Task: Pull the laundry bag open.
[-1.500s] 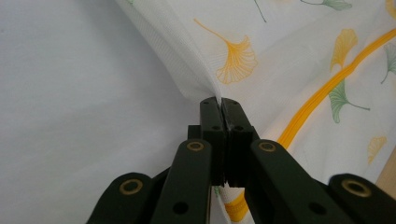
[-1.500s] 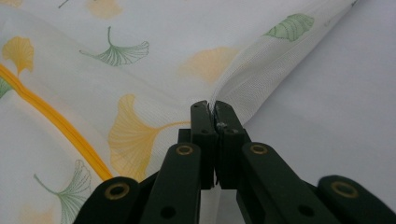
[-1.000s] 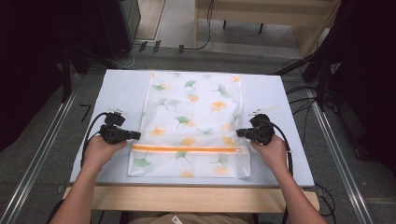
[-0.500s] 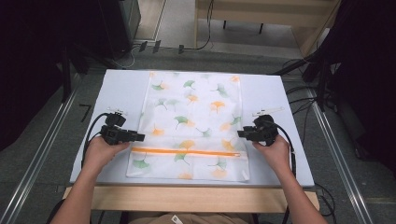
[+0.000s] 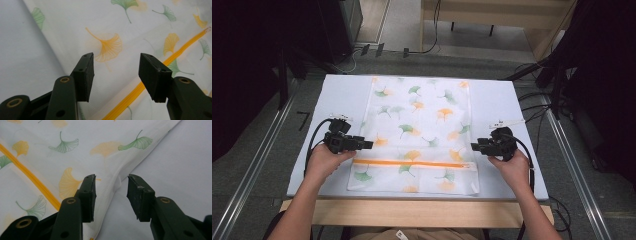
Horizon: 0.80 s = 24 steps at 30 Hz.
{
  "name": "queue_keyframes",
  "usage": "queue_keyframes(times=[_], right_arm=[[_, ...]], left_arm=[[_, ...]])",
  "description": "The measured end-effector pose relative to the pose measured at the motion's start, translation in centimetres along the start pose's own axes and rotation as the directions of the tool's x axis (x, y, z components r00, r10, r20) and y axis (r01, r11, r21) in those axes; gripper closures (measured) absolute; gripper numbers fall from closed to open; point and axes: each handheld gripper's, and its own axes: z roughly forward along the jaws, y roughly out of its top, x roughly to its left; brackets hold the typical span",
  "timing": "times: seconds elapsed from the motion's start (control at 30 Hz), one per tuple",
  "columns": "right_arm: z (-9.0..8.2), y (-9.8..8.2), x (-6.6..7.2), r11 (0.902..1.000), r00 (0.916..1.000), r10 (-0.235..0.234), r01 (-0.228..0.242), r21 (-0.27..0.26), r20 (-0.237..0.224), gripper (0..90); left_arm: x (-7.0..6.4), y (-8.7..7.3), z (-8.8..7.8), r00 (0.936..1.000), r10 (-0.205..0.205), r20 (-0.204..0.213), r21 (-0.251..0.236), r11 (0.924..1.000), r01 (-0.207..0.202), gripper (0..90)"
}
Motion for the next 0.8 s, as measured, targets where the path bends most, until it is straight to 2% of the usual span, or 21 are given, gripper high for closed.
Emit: queue_keyframes(times=[0.2,0.3,0.43,0.5,0.63,0.67,0.73,0.8], right_arm=[[-1.1,-0.6,0.7,0.9999,1.0,0.0,0.0,-0.016,-0.006,60.1],[-1.4,-1.0,1.3,0.9999,0.9999,-0.004,0.004,-0.011,-0.009,60.6],[-1.7,-1.7,2.1,0.9991,0.9991,-0.041,0.04,-0.015,-0.011,62.3],[-1.9,-2.0,2.3,0.999,0.9991,-0.039,0.039,-0.02,-0.018,62.4],[-2.2,-2.2,2.6,0.9983,0.9988,-0.048,0.048,-0.032,-0.003,63.8],[-2.2,-2.2,2.6,0.9991,0.9995,-0.03,0.029,-0.032,-0.011,67.7],[-1.9,-2.4,2.6,0.9998,0.9993,-0.007,0.007,-0.017,-0.035,72.0],[-1.1,-2.7,2.6,0.9994,0.9983,0.008,-0.006,0.035,-0.059,80.4]], left_arm=[[-1.3,0.5,0.4,0.9988,0.045,0.019,-0.003,0.999,-0.045,46.4],[-2.0,0.7,0.7,0.9972,0.071,0.025,0.011,0.9974,-0.071,46.3],[-2.8,0.9,0.9,0.9949,0.089,0.046,0.008,0.9959,-0.09,45.9],[-3.1,1.0,1.0,0.9934,0.101,0.054,0.004,0.9949,-0.101,44.8],[-3.6,1.1,1.3,0.9918,0.114,0.058,0.005,0.9934,-0.115,42.9],[-4.0,1.2,1.5,0.9897,0.13,0.06,0.013,0.9914,-0.131,42.9],[-4.4,1.3,1.7,0.9888,0.134,0.066,0.014,0.9907,-0.135,42.8],[-4.7,1.5,2.0,0.987,0.143,0.073,0.015,0.9894,-0.144,42.9]])
